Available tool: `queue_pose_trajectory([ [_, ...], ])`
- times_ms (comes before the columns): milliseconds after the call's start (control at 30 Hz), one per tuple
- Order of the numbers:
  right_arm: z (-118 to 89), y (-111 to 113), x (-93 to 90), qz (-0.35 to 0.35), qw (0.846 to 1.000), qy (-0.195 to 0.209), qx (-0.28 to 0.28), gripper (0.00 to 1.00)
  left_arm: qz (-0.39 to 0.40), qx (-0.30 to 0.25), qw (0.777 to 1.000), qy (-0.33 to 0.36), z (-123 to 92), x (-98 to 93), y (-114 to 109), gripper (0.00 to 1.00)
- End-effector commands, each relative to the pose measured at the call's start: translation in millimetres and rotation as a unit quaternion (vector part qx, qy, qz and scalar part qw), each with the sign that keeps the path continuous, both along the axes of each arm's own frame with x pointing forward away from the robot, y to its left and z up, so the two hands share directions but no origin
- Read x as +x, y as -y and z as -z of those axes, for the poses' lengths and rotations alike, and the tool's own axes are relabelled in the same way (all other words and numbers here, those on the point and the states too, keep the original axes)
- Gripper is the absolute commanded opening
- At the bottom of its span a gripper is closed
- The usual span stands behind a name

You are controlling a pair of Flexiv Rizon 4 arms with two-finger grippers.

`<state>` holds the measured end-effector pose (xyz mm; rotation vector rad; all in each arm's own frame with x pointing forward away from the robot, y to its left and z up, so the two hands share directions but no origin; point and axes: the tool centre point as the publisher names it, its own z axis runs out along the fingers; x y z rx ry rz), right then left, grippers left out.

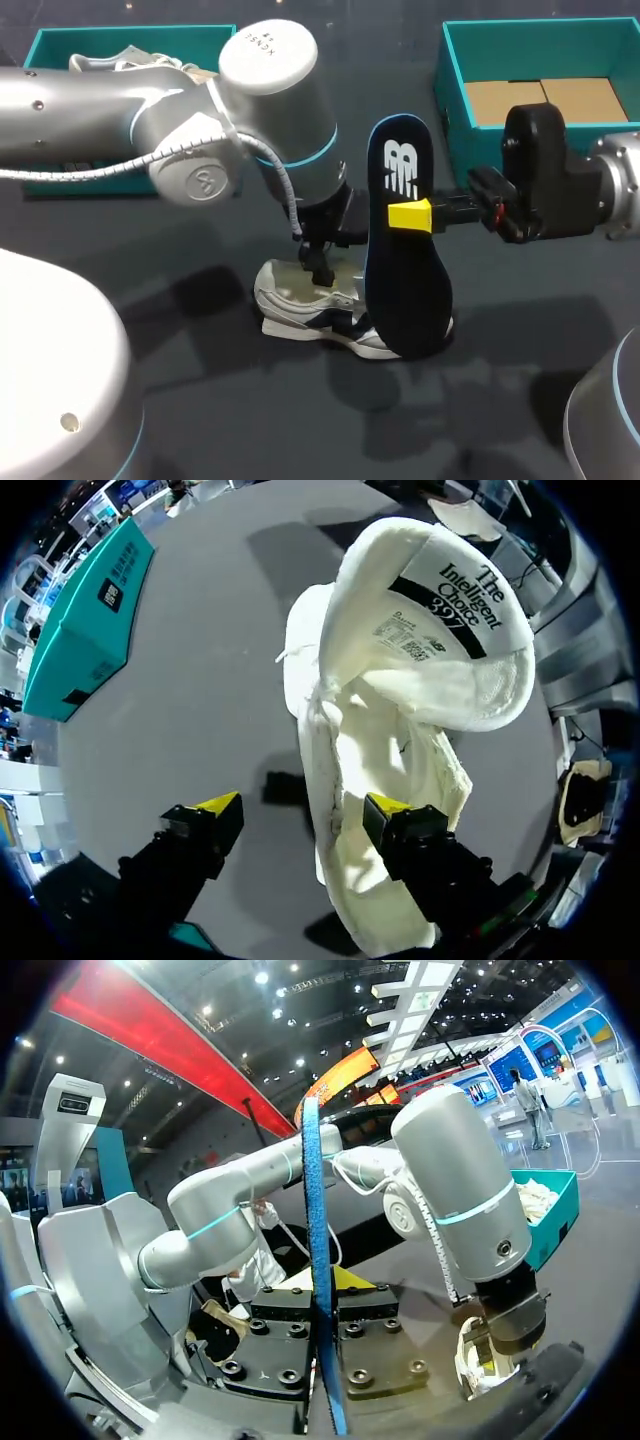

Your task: Take the shoe out of the shoebox, open the shoe tongue, remove and reinsert the insole, then place the shoe into the shoebox

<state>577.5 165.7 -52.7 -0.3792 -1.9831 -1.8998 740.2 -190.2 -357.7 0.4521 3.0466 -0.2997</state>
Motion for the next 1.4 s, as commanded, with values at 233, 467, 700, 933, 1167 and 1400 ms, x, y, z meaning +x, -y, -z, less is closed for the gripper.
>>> queue_pose_trajectory([
  [233, 0.7, -1.7, -0.2, 0.001, 1.000, 0.000, 0.000, 0.00, 0.003, 0.004, 1.000, -0.012, 22.7, 0.5, 9.8, 0.45],
  [467, 0.7, -1.7, -0.2, 0.001, 1.000, 0.000, 0.000, 0.00, 0.007, 0.012, 1.000, -0.020, 26.6, -2.5, 7.0, 0.41],
  [700, 0.7, -1.7, -0.2, 0.001, 1.000, 0.000, 0.000, 0.00, 0.012, 0.014, 1.000, -0.019, 26.6, -7.2, 5.3, 0.00],
  [933, 0.7, -1.7, -0.2, 0.001, 1.000, 0.000, 0.000, 0.00, 0.047, -0.004, 0.998, -0.049, 16.4, -9.8, -1.8, 0.00],
  [1167, 0.7, -1.7, -0.2, 0.001, 1.000, 0.000, 0.000, 0.00, 0.228, 0.055, 0.971, -0.042, -6.6, -20.8, -2.8, 0.00],
  [1400, 0.7, -1.7, -0.2, 0.001, 1.000, 0.000, 0.000, 0.00, 0.219, 0.059, 0.974, 0.000, -17.1, -24.8, -2.0, 0.00],
])
